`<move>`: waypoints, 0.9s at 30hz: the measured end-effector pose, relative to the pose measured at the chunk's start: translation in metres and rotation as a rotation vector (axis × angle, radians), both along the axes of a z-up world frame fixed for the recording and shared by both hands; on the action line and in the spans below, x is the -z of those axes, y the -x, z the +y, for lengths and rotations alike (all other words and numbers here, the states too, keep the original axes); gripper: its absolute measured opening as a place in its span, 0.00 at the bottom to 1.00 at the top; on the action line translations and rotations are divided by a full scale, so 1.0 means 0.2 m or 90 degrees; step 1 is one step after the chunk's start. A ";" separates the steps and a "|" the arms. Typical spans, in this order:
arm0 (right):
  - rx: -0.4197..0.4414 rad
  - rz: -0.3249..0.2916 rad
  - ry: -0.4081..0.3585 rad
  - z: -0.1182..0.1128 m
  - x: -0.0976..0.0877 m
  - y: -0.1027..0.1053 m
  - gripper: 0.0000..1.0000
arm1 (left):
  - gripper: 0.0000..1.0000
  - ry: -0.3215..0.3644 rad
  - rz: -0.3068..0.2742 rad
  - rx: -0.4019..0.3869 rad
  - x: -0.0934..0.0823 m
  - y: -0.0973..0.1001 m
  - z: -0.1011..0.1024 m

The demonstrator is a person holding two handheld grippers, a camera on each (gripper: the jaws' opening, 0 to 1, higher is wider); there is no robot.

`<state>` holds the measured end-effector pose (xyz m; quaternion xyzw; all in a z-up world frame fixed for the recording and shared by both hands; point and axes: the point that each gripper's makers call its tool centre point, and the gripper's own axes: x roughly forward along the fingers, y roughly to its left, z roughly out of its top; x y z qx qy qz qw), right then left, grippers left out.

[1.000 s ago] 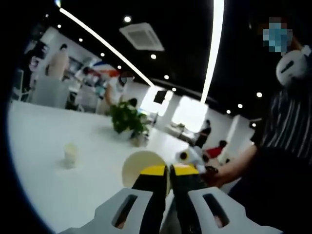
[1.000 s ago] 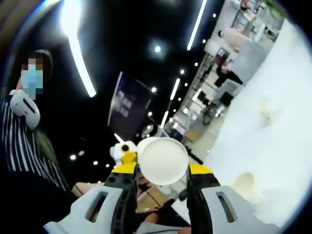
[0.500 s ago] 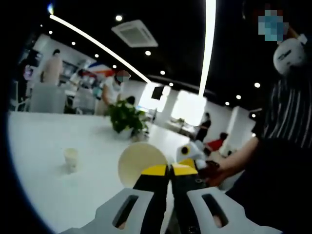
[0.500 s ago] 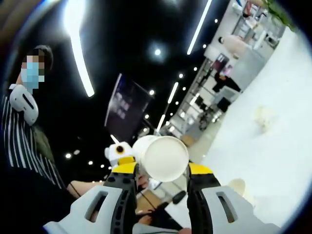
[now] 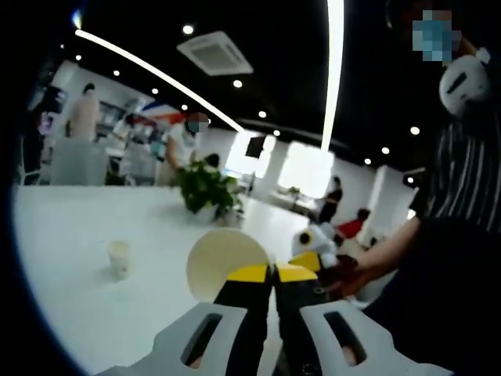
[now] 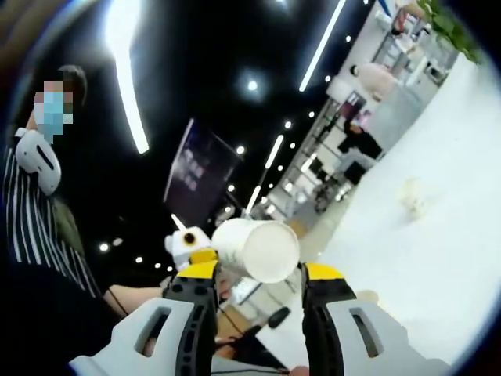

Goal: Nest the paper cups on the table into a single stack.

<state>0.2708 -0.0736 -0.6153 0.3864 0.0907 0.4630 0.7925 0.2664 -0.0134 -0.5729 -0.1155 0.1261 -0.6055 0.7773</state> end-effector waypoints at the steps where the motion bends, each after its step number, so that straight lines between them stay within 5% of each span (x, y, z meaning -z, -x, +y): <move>1: 0.014 -0.001 0.011 -0.03 0.01 -0.01 0.40 | 0.00 0.000 0.002 -0.002 0.00 -0.01 0.00; 8: 0.090 -0.027 0.082 -0.21 0.03 -0.11 0.45 | 0.00 -0.037 -0.003 0.009 0.06 0.00 -0.02; 19: 0.147 -0.029 0.125 -0.37 0.04 -0.18 0.60 | 0.00 -0.071 -0.009 0.011 0.10 0.00 -0.02; 27: 0.153 -0.053 0.279 -0.41 0.14 -0.20 0.75 | 0.00 -0.133 -0.036 0.020 0.18 0.00 -0.03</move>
